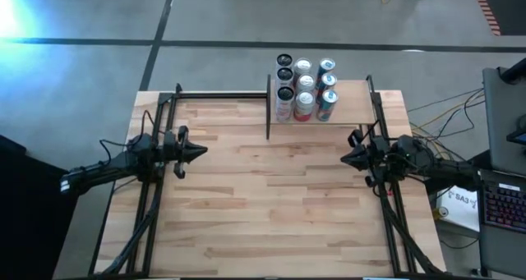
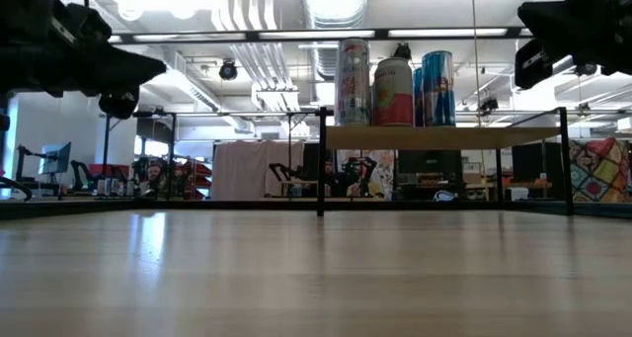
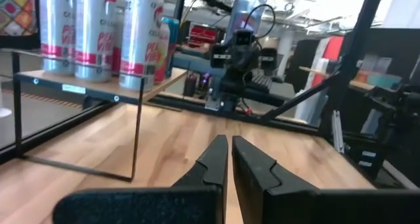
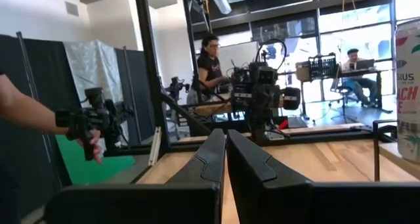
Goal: Place canned beverage on shelf
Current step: Return to Home Position
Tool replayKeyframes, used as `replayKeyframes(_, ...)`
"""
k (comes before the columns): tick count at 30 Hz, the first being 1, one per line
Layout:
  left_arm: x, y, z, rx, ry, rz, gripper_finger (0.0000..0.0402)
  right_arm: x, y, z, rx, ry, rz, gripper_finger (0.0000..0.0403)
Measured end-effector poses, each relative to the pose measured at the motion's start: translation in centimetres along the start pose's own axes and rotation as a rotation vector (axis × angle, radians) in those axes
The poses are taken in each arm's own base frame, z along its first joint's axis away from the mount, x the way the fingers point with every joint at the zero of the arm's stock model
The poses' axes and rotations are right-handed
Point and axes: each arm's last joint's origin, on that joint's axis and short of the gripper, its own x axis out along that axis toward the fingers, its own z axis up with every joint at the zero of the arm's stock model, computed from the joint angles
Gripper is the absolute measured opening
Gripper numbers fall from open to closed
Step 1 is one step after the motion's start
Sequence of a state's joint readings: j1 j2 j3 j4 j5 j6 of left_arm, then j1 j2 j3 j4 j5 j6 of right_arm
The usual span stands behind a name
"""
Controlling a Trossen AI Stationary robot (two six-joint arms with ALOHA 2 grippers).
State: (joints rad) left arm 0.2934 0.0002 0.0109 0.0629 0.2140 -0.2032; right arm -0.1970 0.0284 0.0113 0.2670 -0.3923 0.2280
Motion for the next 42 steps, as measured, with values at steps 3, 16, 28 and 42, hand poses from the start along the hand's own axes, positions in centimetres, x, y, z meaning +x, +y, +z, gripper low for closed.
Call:
replayKeyframes(3, 0.0, 0.0, 0.2, 0.01, -0.016, -0.008, 0.0, 0.0, 0.0, 0.0, -0.005, 0.0, 0.0, 0.0009)
replayKeyframes(16, 0.2, 0.2, -0.4, 0.103, 0.042, 0.037, 0.0, 0.0, 0.0, -0.1, -0.139, 0.009, -0.002, 0.0009)
replayKeyframes(28, 0.5, 0.3, -0.8, 0.072, 0.085, 0.033, 0.0, 0.0, -0.2, -0.6, -0.108, 0.063, -0.01, 0.0009)
replayKeyframes(42, 0.5, 0.3, -0.7, 0.046, 0.078, 0.027, 0.0, 0.0, -0.2, -0.7, -0.106, 0.063, -0.01, 0.0009)
